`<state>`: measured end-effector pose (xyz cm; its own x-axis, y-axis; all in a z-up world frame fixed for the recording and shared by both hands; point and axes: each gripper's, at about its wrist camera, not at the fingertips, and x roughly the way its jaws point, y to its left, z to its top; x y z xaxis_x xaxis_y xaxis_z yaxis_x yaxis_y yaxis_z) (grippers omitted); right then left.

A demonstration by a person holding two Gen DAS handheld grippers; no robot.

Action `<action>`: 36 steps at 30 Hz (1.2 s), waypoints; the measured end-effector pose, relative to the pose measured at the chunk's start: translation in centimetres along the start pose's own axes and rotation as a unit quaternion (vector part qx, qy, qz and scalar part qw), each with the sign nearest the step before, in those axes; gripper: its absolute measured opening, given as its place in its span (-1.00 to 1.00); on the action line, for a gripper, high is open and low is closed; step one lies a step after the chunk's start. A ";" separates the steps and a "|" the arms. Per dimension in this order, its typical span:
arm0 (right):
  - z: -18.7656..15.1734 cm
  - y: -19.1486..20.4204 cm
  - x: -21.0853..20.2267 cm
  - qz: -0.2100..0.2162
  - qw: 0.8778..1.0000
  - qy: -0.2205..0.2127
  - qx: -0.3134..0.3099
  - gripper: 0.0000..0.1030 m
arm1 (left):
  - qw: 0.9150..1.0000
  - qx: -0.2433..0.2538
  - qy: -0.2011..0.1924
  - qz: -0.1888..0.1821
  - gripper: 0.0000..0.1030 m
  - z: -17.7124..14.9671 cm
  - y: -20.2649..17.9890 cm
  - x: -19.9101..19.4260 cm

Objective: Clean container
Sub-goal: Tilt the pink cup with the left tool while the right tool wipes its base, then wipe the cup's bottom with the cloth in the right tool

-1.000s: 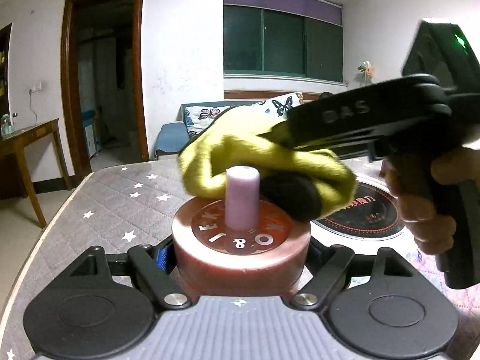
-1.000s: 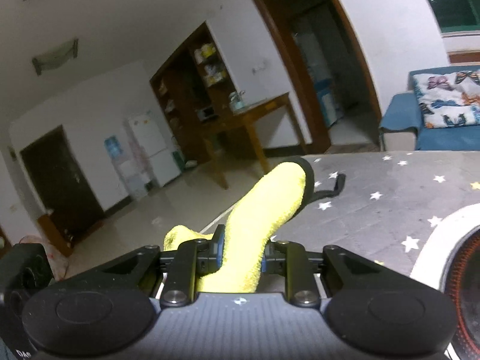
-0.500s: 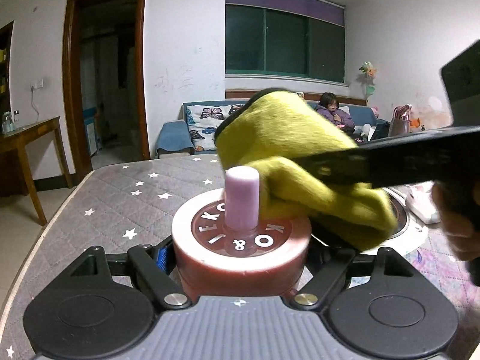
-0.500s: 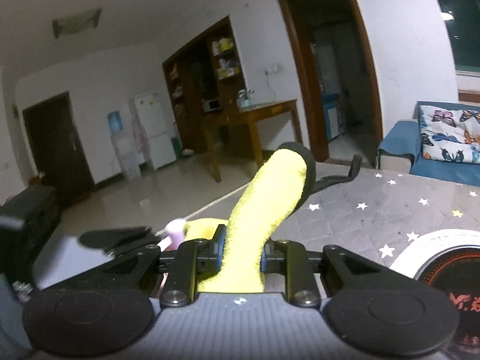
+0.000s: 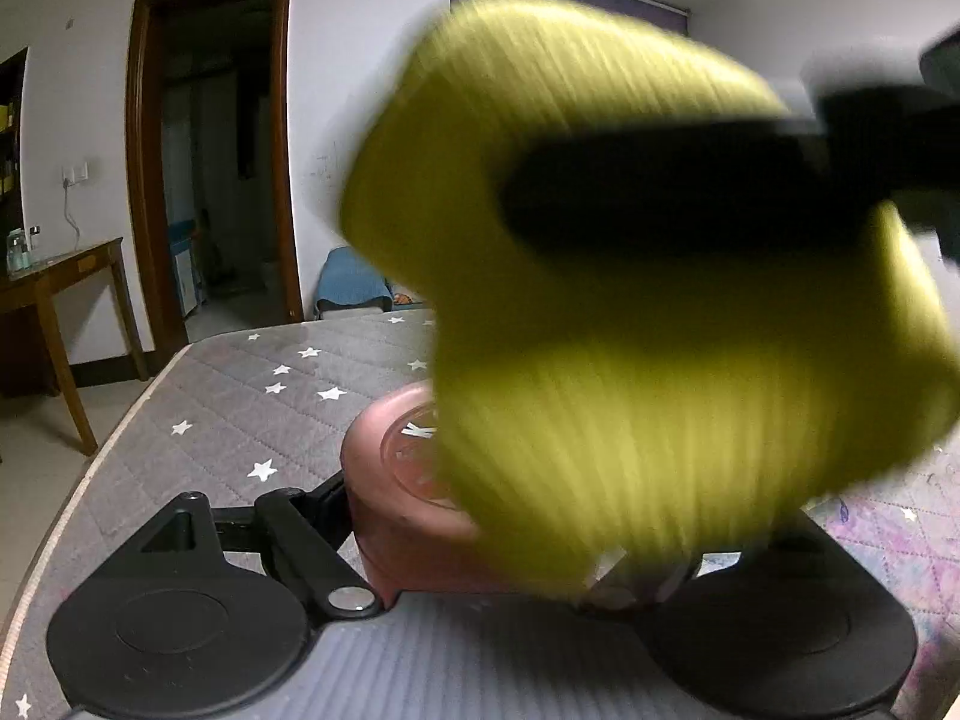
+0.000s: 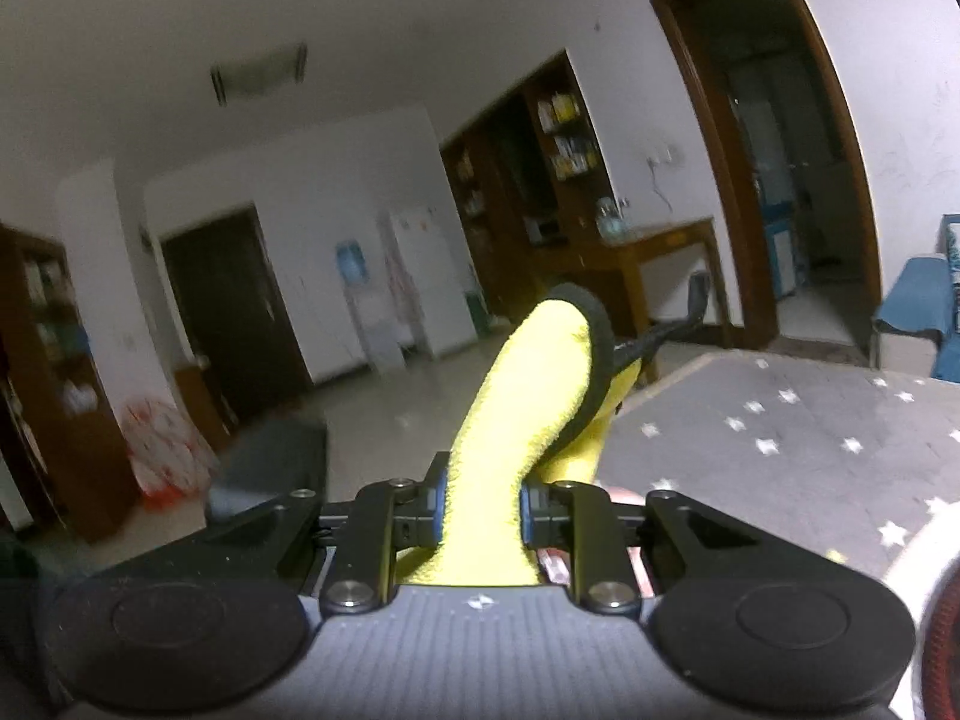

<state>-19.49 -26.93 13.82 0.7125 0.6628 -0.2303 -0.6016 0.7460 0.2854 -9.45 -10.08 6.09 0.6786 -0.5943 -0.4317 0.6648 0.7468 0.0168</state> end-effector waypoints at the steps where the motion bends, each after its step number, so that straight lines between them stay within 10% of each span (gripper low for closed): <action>1: 0.2 0.0 0.3 0.003 1.000 -0.005 0.001 -0.61 | 1.000 0.001 0.000 0.000 0.62 0.0 0.0 0.0; 11: 0.4 -5.9 5.5 -0.069 0.993 0.016 0.098 -0.61 | 1.000 -0.002 -0.003 -0.001 0.62 0.0 0.1 0.3; 24: -2.3 -10.9 1.1 -0.085 0.972 -0.063 0.210 -0.61 | 1.000 -0.004 0.000 -0.004 0.62 0.0 0.1 0.5; 36: -4.2 -13.8 2.5 -0.148 0.969 0.003 0.196 -0.61 | 1.000 0.001 0.007 -0.004 0.64 0.0 0.1 1.0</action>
<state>-10.88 -35.33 5.40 0.8300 0.4243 -0.3622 -0.1867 0.8230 0.5364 -8.72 -10.53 5.65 0.6694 -0.5952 -0.4446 0.6702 0.7420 0.0156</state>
